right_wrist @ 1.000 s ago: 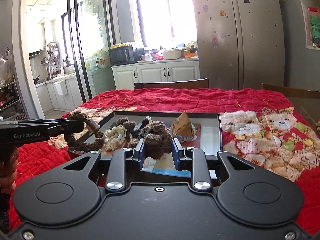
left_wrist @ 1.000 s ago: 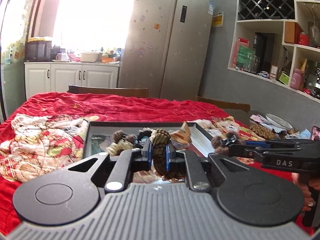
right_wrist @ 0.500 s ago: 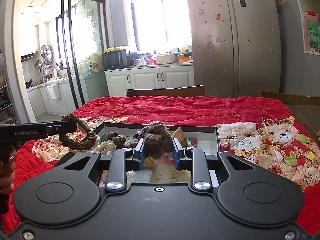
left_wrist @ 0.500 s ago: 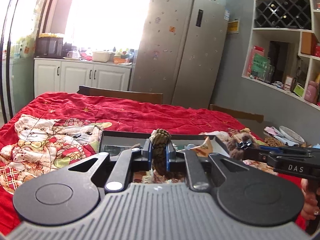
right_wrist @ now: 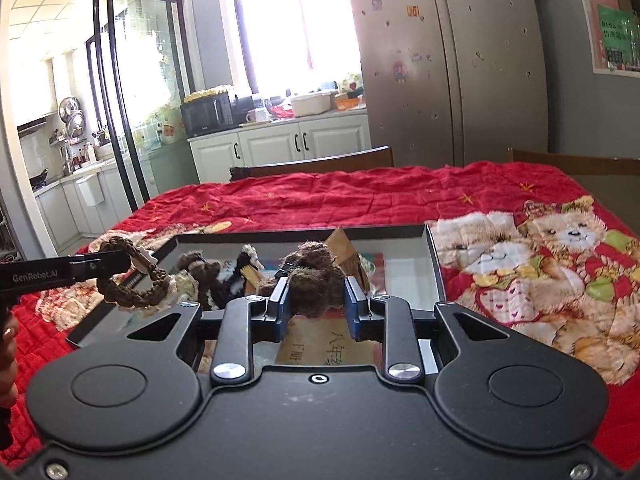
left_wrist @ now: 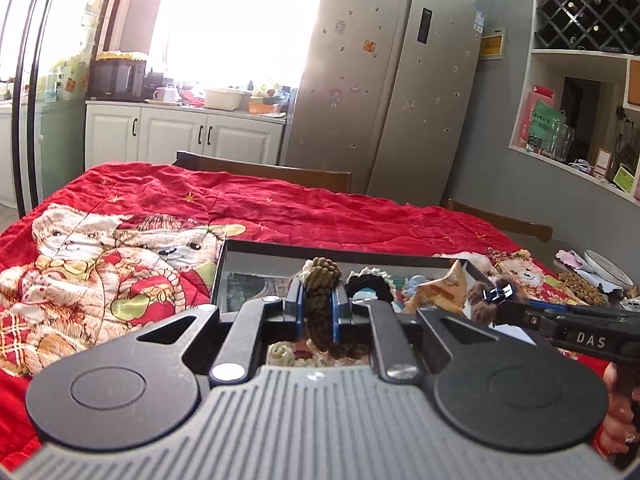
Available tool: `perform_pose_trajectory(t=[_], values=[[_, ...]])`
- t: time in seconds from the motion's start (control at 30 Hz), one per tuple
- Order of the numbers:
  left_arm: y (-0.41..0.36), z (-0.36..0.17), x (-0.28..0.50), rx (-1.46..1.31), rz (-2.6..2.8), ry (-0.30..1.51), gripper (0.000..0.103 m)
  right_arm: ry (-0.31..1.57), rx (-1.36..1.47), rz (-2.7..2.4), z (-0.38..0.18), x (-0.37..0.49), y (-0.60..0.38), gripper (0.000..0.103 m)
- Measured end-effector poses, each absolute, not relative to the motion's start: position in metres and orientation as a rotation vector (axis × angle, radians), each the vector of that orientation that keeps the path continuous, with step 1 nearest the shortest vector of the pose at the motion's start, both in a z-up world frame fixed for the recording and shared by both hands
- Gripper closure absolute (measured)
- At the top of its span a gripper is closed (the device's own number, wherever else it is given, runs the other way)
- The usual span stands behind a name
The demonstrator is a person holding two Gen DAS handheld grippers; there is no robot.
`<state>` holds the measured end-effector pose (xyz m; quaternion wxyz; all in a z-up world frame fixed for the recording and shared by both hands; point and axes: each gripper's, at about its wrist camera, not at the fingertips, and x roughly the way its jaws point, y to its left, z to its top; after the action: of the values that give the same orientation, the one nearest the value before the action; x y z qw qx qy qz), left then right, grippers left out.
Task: Organize objects
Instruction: 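Lower the braided cord into the box with the left tool while the right tool lowers the pompom clip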
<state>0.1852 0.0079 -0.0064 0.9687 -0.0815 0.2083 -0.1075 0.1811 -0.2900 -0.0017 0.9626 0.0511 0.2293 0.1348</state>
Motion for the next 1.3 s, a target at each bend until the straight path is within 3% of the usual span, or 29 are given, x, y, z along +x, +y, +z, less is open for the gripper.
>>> perform_pose_trajectory(t=[1.3], values=[[0.012, -0.039, 0.209, -0.106, -0.124, 0.502, 0.086, 0.498, 0.086, 0.224, -0.034, 0.204, -0.287, 0.077]])
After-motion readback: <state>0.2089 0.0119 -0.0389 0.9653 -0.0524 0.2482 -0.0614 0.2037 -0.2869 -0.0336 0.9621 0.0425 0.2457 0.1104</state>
